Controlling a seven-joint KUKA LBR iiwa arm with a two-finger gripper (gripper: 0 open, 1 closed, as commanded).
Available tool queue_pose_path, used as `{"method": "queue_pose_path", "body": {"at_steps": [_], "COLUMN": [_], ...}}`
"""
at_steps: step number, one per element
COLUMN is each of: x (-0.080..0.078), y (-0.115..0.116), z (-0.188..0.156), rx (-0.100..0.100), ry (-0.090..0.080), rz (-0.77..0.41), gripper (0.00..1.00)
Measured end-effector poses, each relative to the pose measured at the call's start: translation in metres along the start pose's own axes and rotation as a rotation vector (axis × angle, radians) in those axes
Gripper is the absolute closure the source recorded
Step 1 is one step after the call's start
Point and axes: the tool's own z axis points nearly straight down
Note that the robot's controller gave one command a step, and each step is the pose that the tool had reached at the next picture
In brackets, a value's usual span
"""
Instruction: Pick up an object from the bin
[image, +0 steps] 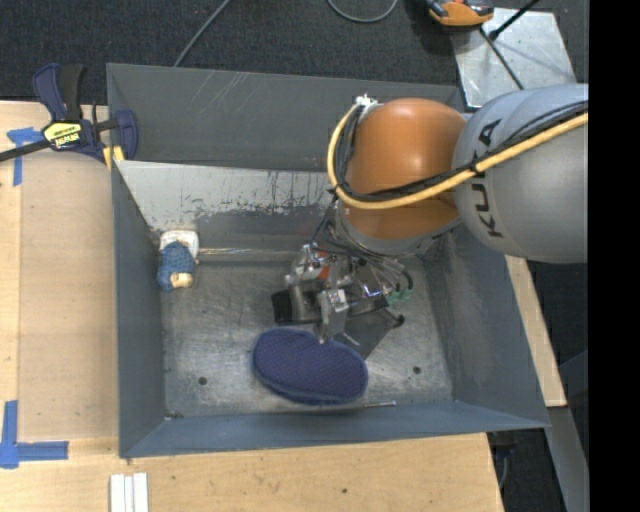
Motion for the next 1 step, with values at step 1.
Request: {"method": "queue_pose_path", "body": {"at_steps": [1], "x": [0.004], "y": [-0.0069], "z": [-0.0923], "rx": [0.002], "ry": [-0.004], "rz": [0.017], "gripper": [1.0]}}
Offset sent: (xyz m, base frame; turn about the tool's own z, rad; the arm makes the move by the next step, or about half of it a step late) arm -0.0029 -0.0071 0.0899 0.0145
